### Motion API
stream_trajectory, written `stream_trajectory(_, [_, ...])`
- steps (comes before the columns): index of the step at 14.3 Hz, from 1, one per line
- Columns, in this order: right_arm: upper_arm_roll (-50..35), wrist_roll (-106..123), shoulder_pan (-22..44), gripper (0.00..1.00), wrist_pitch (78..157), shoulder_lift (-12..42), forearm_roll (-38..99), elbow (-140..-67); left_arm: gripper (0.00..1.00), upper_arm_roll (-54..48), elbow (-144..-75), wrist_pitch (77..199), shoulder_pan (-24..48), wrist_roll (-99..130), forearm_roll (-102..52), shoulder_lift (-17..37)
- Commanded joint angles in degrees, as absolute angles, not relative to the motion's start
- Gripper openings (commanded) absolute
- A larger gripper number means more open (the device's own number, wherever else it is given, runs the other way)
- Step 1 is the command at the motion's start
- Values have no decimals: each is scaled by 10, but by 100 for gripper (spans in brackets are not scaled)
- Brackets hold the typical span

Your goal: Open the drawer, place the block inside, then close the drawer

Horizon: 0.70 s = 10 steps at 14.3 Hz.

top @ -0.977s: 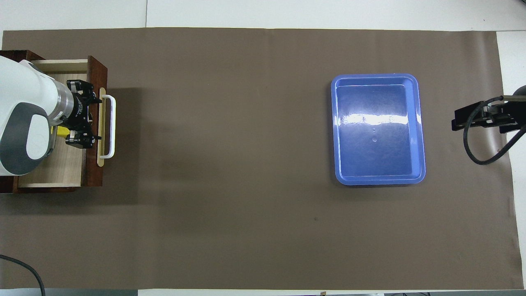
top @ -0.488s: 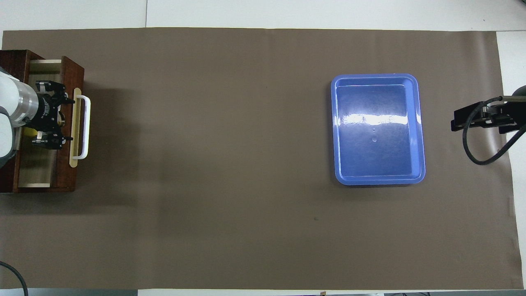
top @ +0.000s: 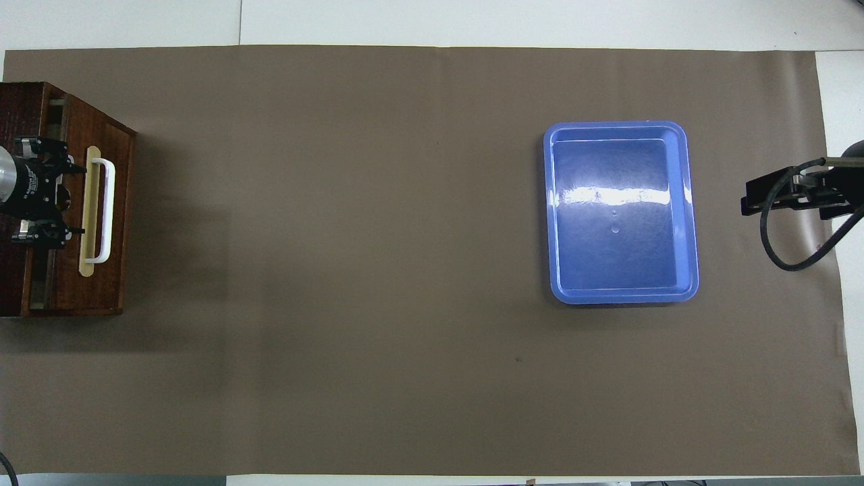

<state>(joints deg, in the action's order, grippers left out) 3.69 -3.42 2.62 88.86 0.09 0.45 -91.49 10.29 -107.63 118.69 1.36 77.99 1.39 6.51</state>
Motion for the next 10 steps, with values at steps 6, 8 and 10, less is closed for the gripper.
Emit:
stream_trajectory(6, [33, -23, 21, 100, 884, 2, 1, -914, 100, 98, -1034, 1130, 0, 665, 27, 59])
stream_trajectory(8, [33, -23, 21, 100, 884, 2, 1, -914, 100, 93, -1024, 1088, 5, 574, 25, 37])
stream_trajectory(10, [33, -23, 21, 100, 884, 2, 1, -914, 100, 91, -1024, 1061, 14, 506, 19, 20])
